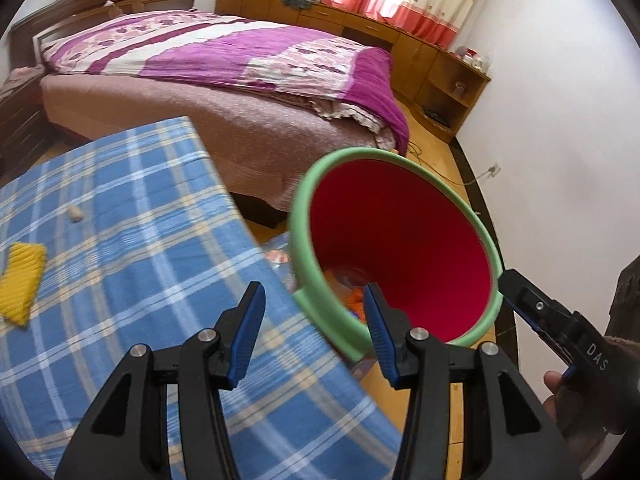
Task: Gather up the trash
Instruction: 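Open both tools over the red bucket to drop the bundle and soap box, then move both open tools back over the table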
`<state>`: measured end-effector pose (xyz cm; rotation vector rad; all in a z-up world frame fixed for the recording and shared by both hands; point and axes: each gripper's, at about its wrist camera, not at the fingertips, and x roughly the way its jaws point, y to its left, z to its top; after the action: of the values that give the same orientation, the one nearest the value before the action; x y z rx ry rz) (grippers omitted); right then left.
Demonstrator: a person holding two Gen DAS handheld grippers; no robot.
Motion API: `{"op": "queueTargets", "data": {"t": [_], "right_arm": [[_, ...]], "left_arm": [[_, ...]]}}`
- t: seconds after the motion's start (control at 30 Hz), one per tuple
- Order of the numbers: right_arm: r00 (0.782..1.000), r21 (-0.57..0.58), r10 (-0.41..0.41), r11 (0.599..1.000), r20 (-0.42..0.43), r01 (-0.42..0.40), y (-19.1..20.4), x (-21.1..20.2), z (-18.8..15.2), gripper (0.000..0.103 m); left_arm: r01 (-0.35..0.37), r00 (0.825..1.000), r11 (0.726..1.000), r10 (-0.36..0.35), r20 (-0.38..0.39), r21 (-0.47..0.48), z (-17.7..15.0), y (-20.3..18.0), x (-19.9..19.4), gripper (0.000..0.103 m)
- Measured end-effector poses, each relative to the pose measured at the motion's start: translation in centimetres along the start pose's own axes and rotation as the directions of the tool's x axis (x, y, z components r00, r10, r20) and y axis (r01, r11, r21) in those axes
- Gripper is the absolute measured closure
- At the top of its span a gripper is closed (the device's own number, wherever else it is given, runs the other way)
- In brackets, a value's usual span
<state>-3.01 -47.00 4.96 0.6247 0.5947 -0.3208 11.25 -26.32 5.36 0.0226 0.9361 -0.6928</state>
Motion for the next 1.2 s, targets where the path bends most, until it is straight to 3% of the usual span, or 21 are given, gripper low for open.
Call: {"op": "queueTargets", "data": {"t": [0.5, 0.87, 1.2], "right_arm": [[0.999, -0.054, 0.021, 0.998, -0.043, -0.023, 3.7, 0.1, -1.8, 0.032], [0.997, -0.079, 0.017, 0.997, -0.081, -0.024, 5.5, 1.3, -3.0, 0.029], [0.993, -0.111, 0.011, 0.994, -0.116, -0.024, 7.5, 2.6, -4.0, 0.029]], "left_arm": [[-0.128, 0.990, 0.988, 0.133, 0.052, -0.088, -0.7, 7.6, -4.2, 0.052], [-0.280, 0.956, 0.947, 0.290, 0.041, -0.158, -0.5, 15.2, -5.4, 0.052], [-0.373, 0.925, 0.905, 0.381, -0.001, -0.204, -0.5, 20.2, -3.3, 0.052]]}}
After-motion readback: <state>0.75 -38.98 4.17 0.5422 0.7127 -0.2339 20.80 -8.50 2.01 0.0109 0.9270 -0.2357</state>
